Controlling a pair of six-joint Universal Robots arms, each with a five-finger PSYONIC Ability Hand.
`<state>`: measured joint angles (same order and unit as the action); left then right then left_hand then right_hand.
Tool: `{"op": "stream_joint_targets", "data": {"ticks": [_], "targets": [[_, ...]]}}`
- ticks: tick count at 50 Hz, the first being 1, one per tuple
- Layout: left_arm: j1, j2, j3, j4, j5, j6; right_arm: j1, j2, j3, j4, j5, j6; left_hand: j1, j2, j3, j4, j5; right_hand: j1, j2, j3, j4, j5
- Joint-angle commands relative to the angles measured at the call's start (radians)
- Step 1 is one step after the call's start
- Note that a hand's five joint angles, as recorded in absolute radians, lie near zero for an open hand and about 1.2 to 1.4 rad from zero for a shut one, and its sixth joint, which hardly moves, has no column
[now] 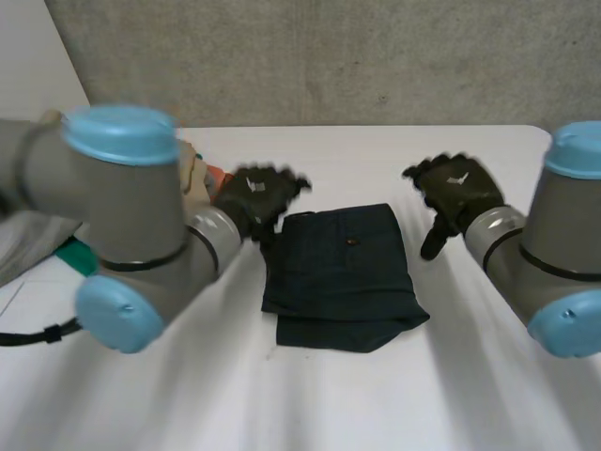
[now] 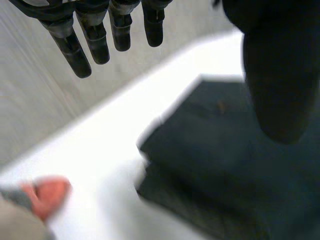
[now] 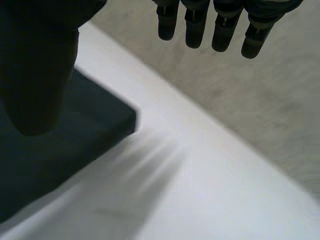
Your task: Fold the laundry.
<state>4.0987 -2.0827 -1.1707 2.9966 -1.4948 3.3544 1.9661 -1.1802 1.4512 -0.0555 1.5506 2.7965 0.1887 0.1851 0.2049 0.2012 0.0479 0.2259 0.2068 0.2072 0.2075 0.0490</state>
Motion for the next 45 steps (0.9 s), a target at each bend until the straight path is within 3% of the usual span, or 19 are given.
{"op": "stream_joint_targets", "data": {"ticks": [1,3,11,15,23,27,37,45], "targets": [[0.06,0.242,-0.138,0.159,0.148,-0.081,0.02,-0.116,0.175,-0.093,0.072,0.021,-0.014,-0.011,-0.03,-0.027,-0.048,-0.051,-0.032,-0.033,-0.033,-0.049],[0.077,0.272,-0.148,0.137,0.204,-0.101,0.02,-0.118,0.202,-0.081,0.062,0.07,-0.014,-0.011,-0.03,-0.027,-0.048,-0.051,-0.032,-0.033,-0.033,-0.049],[0.152,0.355,-0.21,-0.076,0.62,-0.207,0.02,-0.038,0.281,-0.072,-0.075,0.342,-0.014,-0.011,-0.03,-0.027,-0.048,-0.051,-0.032,-0.033,-0.033,-0.049],[0.16,0.386,-0.266,-0.078,0.706,-0.202,0.036,0.036,0.282,-0.124,-0.084,0.373,-0.014,-0.011,-0.03,-0.027,-0.048,-0.045,-0.026,-0.027,-0.027,-0.043],[0.134,0.424,-0.357,0.011,0.68,-0.191,0.065,0.174,0.193,-0.176,-0.047,0.35,-0.014,-0.011,-0.03,-0.027,-0.048,0.01,0.029,0.029,0.028,0.012],[0.132,0.437,-0.383,0.07,0.656,-0.199,0.068,0.208,0.149,-0.204,-0.023,0.354,-0.014,-0.011,-0.03,-0.027,-0.048,1.168,1.187,1.187,1.186,1.17],[0.149,0.454,-0.391,0.13,0.616,-0.239,-0.01,0.218,0.006,-0.333,0.048,0.365,-0.014,-0.011,-0.03,-0.027,-0.048,1.17,1.189,1.189,1.189,1.173],[0.164,0.466,-0.374,0.136,0.61,-0.288,-0.194,0.418,-0.371,-0.265,0.078,0.314,-0.014,-0.011,-0.03,-0.027,-0.048,1.17,1.189,1.189,1.189,1.173]]}}
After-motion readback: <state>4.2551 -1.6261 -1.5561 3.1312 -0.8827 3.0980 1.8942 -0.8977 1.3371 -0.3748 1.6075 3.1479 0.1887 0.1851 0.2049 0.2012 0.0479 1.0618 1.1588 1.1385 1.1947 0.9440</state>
